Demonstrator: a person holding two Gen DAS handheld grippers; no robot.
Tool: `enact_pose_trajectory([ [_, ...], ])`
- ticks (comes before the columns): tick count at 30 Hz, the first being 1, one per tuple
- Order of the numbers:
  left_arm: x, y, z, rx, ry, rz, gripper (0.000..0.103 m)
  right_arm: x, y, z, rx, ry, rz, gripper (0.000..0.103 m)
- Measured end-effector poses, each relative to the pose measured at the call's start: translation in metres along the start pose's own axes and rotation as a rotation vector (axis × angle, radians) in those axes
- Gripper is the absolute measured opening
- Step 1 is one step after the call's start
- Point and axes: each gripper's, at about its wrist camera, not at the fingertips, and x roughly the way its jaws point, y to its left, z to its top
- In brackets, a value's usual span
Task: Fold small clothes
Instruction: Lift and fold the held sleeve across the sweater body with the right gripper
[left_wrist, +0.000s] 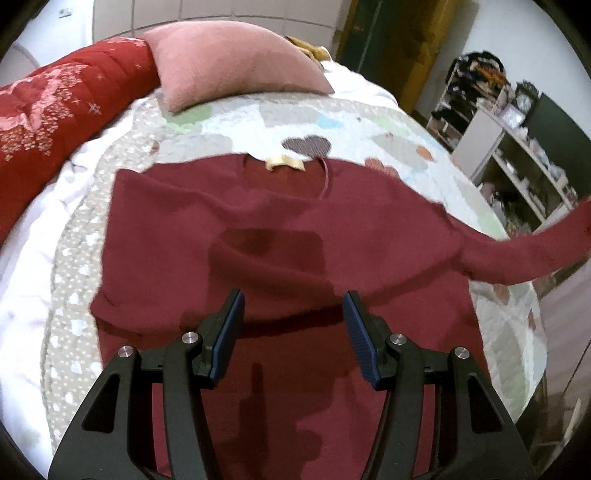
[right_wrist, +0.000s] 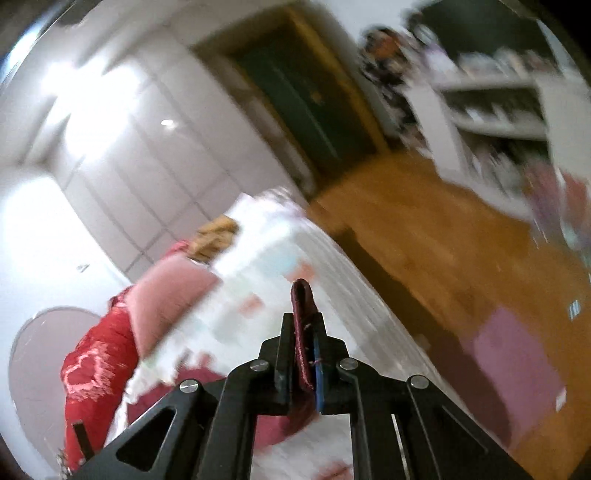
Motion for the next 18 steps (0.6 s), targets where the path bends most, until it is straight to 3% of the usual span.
enact_pose_trajectory([
  [5, -0.015, 0.026, 0.004, -0.039, -0.033, 0.009, 0.055, 0.02, 0.127, 0.055, -0.164, -0.059, 0.143, 0.007],
  [9, -0.029, 0.054, 0.007, -0.083, -0.065, 0.031, 0.055, 0.048, 0.221, 0.052, -0.246, 0.015, 0.29, 0.007],
  [13, -0.045, 0.091, 0.007, -0.151, -0.098, 0.054, 0.055, 0.093, 0.321, 0.003, -0.351, 0.174, 0.449, 0.007],
  [18, -0.059, 0.131, -0.002, -0.216, -0.118, 0.094, 0.055, 0.168, 0.421, -0.114, -0.452, 0.43, 0.588, 0.007],
])
